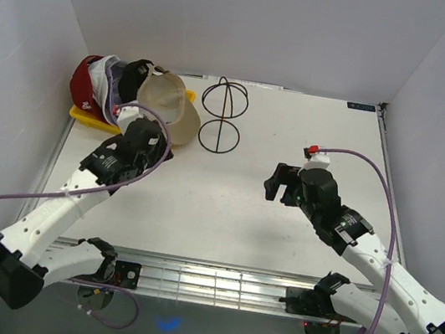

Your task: Stack the hats

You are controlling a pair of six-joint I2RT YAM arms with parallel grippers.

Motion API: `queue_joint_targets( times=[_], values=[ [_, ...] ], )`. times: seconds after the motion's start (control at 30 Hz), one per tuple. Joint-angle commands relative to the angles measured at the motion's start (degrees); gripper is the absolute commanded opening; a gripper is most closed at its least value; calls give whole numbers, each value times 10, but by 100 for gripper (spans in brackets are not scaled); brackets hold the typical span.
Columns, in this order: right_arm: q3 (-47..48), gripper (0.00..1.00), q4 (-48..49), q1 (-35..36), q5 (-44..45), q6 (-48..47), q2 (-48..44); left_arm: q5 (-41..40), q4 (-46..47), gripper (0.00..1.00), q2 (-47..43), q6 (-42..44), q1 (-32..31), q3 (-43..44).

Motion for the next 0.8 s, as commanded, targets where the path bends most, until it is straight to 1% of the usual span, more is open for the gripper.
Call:
queue_joint_targets(
  times=[0.0, 0.03, 0.07, 0.1, 0.17, 0.2, 0.27, 0.3, 0.43, 0.57, 0.7, 0.77],
  values=[
    [39, 92, 2, 1, -10, -20, 6, -54, -2, 76, 57, -3, 32, 49],
    [43, 92, 2, 1, -13, -22, 8, -41, -1, 76, 73, 4, 50, 58],
    [50, 92, 1, 1, -17, -23, 13, -24, 9, 76, 102, 8, 92, 63],
    [55, 92, 1, 1, -23, -25, 15, 16, 17, 75, 114, 11, 113, 70],
    [60, 93, 0, 1, -28, -26, 20, 37, 39, 75, 135, 25, 151, 77],
    [65, 93, 1, 1, -34, -27, 23, 42, 40, 75, 157, 27, 159, 85],
    [70, 93, 1, 1, -43, -28, 30, 59, 63, 75, 180, 48, 174, 105],
    [72, 93, 3, 2, -45, -28, 32, 68, 68, 75, 204, 53, 177, 112],
    [86, 94, 4, 1, -59, -29, 47, 84, 95, 75, 249, 66, 190, 141],
    [90, 94, 6, 1, -66, -30, 56, 101, 121, 75, 269, 75, 202, 145],
    [94, 95, 9, 1, -73, -31, 64, 98, 126, 74, 303, 75, 207, 160],
    [101, 95, 6, 1, -77, -32, 69, 97, 137, 71, 320, 77, 210, 167]
  ],
)
